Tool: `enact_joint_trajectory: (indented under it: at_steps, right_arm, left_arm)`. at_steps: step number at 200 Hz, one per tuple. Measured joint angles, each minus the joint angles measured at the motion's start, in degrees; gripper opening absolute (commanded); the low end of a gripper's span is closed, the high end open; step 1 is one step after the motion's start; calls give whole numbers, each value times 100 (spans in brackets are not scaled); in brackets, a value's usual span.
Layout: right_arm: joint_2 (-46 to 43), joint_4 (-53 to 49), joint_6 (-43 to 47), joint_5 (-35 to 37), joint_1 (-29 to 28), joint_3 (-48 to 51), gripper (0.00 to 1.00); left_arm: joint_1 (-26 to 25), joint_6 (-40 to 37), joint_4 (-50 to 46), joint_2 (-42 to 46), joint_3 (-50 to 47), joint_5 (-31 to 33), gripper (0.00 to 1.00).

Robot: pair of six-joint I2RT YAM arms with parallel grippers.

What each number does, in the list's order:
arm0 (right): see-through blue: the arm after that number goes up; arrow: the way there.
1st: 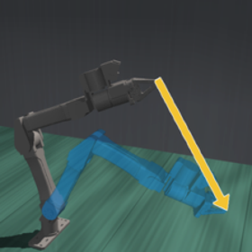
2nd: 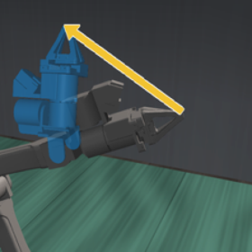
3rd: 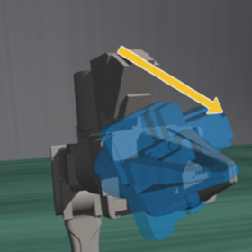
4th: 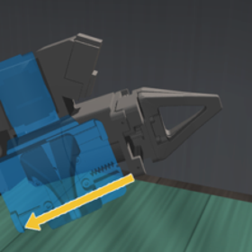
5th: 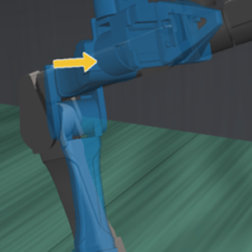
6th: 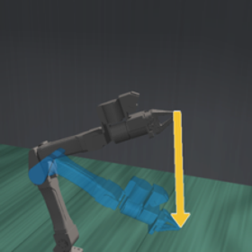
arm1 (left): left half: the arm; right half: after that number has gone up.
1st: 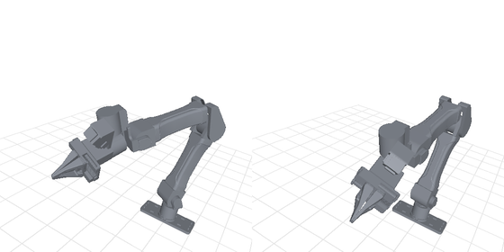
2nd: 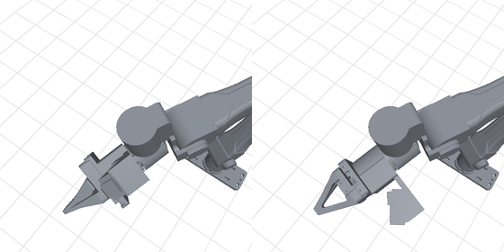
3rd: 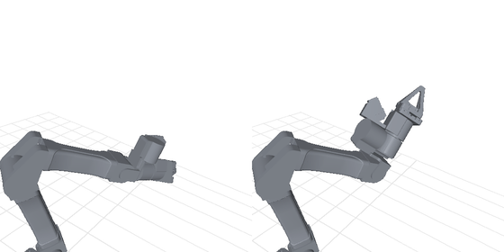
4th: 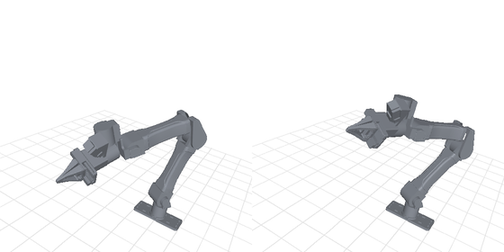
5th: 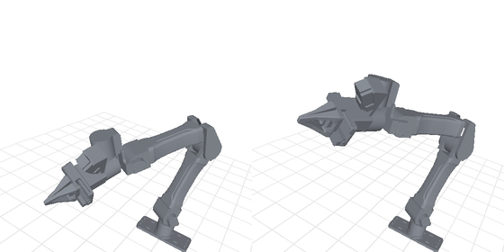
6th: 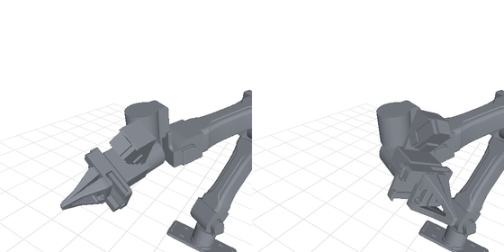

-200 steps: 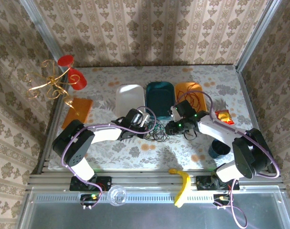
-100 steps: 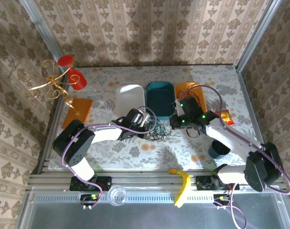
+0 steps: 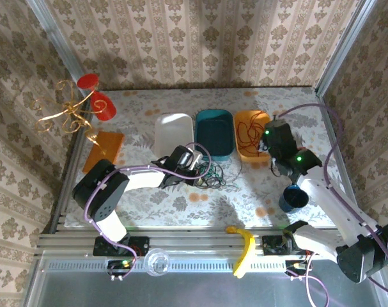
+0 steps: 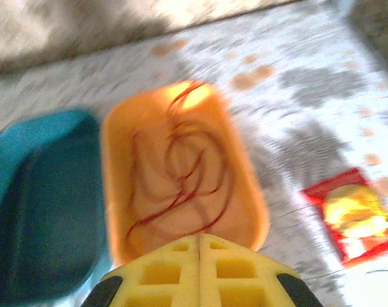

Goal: Untangle the cables

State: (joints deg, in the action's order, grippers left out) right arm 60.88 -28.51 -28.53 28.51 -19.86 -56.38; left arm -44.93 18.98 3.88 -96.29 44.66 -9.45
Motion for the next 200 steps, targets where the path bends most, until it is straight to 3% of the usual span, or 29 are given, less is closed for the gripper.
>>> enact_joint_trajectory:
  at_steps: [35, 68, 89, 147, 172, 200]
  right_arm:
    - [-286, 2, -348, 28, 977, 2, 0]
    - [-142, 245, -262, -1290, 1113, 190, 7]
    - [177, 258, -39, -2212, 678, 424, 21]
    - [975, -48, 1069, -4033, -1869, 857, 34]
    - [1401, 4, 1392, -4441, -2280, 745, 37]
    - [2358, -24, 1685, -4769, -2358, 428, 41]
  left_arm:
    - [0, -2, 15, 2, -17, 4, 0]
    - [0, -2, 44, 2, -31, 2, 0]
    - [0, -2, 46, 2, -31, 2, 0]
    - [2, -17, 42, 0, -26, -4, 0]
    - [7, -17, 44, -13, -17, -26, 0]
    - [46, -15, 42, -20, -11, -109, 0]
